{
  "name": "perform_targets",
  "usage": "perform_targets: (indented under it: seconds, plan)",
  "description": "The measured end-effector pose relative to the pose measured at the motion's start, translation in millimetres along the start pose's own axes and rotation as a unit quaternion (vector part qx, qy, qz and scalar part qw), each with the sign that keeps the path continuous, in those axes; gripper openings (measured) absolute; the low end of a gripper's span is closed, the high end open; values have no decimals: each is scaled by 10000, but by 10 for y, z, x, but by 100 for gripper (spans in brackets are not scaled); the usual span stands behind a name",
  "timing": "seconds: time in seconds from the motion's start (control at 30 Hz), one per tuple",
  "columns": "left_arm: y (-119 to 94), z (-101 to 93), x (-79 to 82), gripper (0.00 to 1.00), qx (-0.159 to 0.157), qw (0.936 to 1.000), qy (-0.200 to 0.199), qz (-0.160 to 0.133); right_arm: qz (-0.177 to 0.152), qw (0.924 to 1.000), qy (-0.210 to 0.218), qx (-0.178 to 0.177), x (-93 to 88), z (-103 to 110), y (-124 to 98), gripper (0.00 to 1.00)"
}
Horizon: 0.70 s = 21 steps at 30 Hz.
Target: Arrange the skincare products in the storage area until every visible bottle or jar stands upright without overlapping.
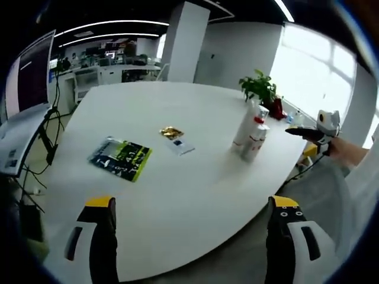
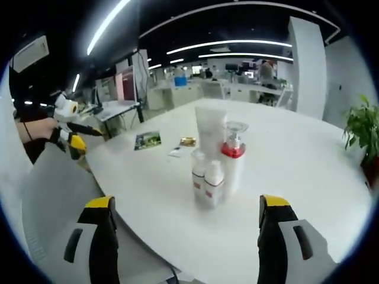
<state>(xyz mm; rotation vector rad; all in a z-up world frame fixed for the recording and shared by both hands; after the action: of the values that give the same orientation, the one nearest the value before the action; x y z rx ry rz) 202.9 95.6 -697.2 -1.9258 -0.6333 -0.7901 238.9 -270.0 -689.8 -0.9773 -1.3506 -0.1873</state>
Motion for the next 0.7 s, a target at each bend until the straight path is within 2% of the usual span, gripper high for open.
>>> perform_targets:
  seconds: [0.17,0.4,0.6,0.7]
  plan:
    - [79,48,94,98,60,9998,-83,-162,77,9999,52,41,-50,31,61,99]
    - [223,215,153,94,351,9980,-512,-143,160,9997,131,89,-94,33,126,99]
    - [388,317,155,95,621,9957,-681,49,250,9994,230,89,-145,-67,180,98]
    - [495,374,212,97,905,9934,-697,107,276,9993,243,101,-137,-96,188,98]
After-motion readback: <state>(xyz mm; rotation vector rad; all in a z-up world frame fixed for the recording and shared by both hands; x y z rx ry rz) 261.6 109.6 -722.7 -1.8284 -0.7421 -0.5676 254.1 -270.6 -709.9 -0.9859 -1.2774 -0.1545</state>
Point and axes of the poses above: the point that each gripper's makers call its tool centre point, and the gripper's own axes: y roughly forward along the fingers, z roughly to its left, x roughly out of its top, the point moved 2 cm from there along -y, roughly backward along the fingers, and after that the axes turned 10 degrees about -y, right-handed, at the moved point
